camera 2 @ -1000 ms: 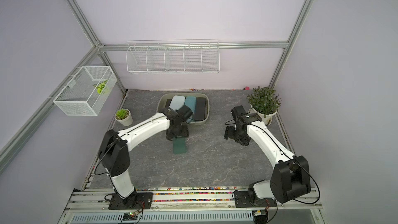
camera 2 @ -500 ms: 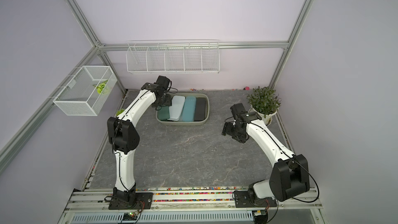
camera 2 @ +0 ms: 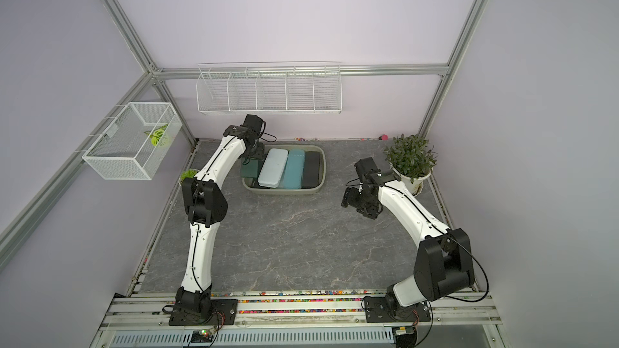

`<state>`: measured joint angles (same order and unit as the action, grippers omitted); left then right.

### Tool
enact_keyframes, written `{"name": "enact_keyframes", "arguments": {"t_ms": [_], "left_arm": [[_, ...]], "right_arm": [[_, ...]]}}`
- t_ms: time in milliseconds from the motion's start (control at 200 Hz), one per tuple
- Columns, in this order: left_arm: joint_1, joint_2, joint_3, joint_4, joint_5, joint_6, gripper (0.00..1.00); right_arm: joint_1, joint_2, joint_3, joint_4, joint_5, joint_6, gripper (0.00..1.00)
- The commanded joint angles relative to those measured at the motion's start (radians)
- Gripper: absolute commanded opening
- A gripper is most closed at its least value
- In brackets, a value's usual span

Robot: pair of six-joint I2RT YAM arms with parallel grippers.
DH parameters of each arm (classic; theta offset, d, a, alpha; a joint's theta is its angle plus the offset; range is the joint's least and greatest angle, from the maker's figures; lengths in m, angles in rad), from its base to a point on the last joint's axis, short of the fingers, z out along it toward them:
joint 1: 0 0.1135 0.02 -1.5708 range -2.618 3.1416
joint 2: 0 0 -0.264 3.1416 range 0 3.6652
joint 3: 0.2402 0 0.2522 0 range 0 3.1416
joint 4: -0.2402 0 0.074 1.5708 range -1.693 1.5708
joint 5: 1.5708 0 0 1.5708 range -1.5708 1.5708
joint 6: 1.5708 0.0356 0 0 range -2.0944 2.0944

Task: Put the pencil case into the storage box
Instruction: Place the pencil case at the storage box.

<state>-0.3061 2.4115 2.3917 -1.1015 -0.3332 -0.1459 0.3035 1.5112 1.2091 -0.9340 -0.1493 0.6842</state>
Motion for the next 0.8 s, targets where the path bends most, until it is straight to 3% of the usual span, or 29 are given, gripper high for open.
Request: {"name": "enact_keyframes", "arguments": {"t_ms": [0, 265, 795], "left_arm": [[0.017, 0.039, 0.021, -0.006, 0.023, 0.042, 0.58], [0.011, 0.063, 0.005, 0.007, 0.088, 0.041, 0.58], [-0.04, 0.11, -0.015, 0.007, 0.112, 0.019, 0.62]], "right_arm": [[0.006, 0.033, 0.038, 0.0, -0.003, 0.0, 0.83], [0.019, 0.095, 0.066, 0.004, -0.015, 0.001, 0.83], [0.03, 0.139, 0.079, 0.004, -0.035, 0.012, 0.83]]}}
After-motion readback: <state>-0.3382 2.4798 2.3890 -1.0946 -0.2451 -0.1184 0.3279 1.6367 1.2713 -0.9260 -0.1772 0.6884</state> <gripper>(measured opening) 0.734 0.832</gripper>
